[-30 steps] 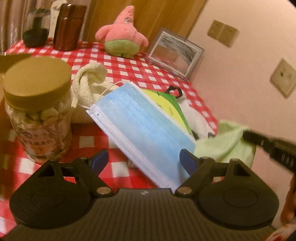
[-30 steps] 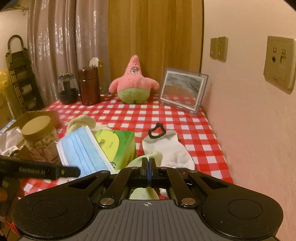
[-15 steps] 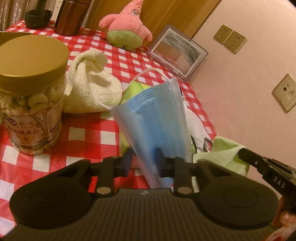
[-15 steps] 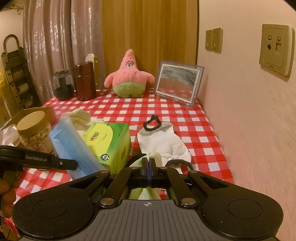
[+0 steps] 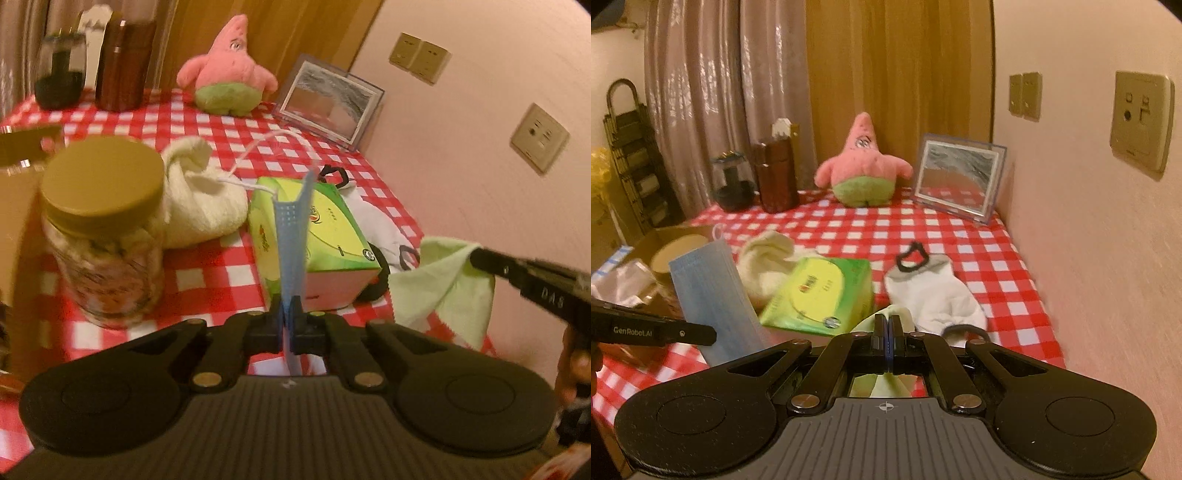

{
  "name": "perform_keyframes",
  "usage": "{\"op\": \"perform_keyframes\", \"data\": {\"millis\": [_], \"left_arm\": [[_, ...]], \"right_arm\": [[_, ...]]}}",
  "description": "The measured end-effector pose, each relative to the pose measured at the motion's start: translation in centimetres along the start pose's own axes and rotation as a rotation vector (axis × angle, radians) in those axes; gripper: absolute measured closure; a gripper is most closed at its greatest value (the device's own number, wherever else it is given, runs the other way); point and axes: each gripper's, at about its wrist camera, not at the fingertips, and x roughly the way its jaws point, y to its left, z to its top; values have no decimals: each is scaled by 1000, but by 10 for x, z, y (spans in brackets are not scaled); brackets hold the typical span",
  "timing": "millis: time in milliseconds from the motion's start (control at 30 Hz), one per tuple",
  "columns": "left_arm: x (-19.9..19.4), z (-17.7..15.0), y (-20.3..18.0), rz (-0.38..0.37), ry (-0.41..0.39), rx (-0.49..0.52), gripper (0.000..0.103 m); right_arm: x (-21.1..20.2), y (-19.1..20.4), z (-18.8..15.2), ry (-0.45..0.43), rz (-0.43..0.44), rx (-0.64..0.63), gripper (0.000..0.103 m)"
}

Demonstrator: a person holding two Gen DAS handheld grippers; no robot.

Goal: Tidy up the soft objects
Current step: 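Carry the blue mask and light green cloth over the cardboard box with both grippers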

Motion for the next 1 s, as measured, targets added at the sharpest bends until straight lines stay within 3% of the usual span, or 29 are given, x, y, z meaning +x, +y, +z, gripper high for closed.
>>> {"op": "perform_keyframes", "data": {"millis": [500, 1000], "left_arm": [[-99, 17, 10, 19, -64, 92, 101], [-188, 46, 81, 94, -76, 118, 101]], "right_arm": [[-39, 71, 30, -86, 130, -48, 103], [-37, 161, 58, -125, 292, -124, 103]]}}
